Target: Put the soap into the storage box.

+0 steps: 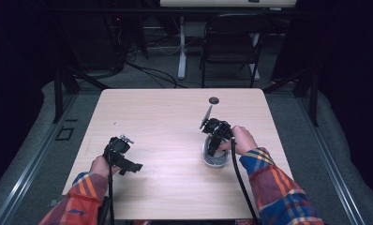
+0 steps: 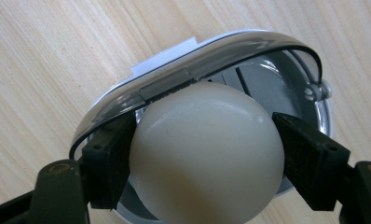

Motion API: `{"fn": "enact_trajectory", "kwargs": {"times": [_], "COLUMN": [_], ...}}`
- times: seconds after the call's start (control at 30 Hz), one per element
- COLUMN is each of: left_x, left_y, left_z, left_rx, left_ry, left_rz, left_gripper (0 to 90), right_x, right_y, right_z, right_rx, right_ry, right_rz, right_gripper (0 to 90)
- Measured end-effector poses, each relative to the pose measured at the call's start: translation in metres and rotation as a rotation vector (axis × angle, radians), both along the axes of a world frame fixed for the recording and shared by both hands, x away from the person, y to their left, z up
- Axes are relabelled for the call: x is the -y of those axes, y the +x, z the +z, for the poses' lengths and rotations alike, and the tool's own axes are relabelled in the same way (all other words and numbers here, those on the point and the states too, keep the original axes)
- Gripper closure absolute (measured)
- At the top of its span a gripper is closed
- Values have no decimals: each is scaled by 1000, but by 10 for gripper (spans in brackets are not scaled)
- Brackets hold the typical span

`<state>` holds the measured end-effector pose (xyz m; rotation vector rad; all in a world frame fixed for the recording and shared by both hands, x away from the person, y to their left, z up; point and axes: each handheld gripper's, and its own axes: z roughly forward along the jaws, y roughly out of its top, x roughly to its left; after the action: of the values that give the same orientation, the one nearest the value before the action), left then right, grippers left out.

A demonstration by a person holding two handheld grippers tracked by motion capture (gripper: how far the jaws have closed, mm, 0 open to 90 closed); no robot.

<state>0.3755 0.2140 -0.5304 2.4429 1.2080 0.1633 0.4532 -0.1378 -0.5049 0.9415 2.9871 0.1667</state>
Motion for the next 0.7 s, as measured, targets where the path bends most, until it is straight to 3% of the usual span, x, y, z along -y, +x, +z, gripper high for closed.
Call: {"fn": "enact_trajectory", "kwargs": {"times": [0.23,0.3,0.7], "left_x": [1,1,1], "left_y": [0,1,0], "left_z": [-1,-1,-1], "left_rx": [-4,-8,-10], "left_ry": [5,6,8], "left_rz": [-2,-2,-2], "left_gripper": [0,0,0], "right_x": [6,7,13], "right_y": [-1,-1,-2], "right_z": [-2,-3,1], "right_rx": [9,12,18], "right_ry": [4,26,43], "right_rz": [29,18,0], "right_gripper": [241,239,208]}}
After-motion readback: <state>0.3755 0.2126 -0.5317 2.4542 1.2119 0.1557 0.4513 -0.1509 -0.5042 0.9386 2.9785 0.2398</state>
